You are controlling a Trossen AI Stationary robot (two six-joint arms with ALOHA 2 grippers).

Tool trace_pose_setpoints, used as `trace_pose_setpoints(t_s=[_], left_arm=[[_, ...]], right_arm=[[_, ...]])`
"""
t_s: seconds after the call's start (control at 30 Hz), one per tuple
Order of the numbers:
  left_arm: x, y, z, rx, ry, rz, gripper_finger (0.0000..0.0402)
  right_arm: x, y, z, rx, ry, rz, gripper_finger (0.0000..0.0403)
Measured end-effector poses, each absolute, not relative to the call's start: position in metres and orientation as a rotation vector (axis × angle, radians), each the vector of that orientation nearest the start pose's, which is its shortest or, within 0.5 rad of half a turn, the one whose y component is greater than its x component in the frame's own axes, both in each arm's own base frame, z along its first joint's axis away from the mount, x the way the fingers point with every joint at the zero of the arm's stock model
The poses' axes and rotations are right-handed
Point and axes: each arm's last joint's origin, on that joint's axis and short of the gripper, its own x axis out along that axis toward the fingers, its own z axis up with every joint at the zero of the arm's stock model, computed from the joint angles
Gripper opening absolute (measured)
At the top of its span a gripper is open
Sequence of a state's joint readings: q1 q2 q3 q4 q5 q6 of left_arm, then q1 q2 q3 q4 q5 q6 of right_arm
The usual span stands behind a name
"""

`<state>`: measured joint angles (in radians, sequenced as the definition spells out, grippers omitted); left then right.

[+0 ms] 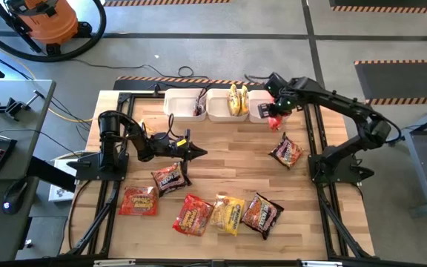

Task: Sort Maruchan noodles
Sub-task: Put the orange noodle into the right white bin

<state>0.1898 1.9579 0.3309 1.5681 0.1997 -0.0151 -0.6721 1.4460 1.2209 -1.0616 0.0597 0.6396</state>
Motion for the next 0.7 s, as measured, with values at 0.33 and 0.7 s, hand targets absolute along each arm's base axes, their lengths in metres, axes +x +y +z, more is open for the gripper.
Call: trace_pose_setpoints(t_s=[0.33, 0.7], left_arm=[[0.258, 0.044, 0.094, -0.026, 0.058, -0.008, 0.0001], [0.264, 0.045, 0.094, -0.029, 0.071, -0.008, 0.0001]], right_arm=[[0.193, -0.207, 0.276, 0.955, 0.855, -1.077, 0.0114], [0.185, -0.233, 0.257, 0.933, 0.924, -1.065, 0.0114]])
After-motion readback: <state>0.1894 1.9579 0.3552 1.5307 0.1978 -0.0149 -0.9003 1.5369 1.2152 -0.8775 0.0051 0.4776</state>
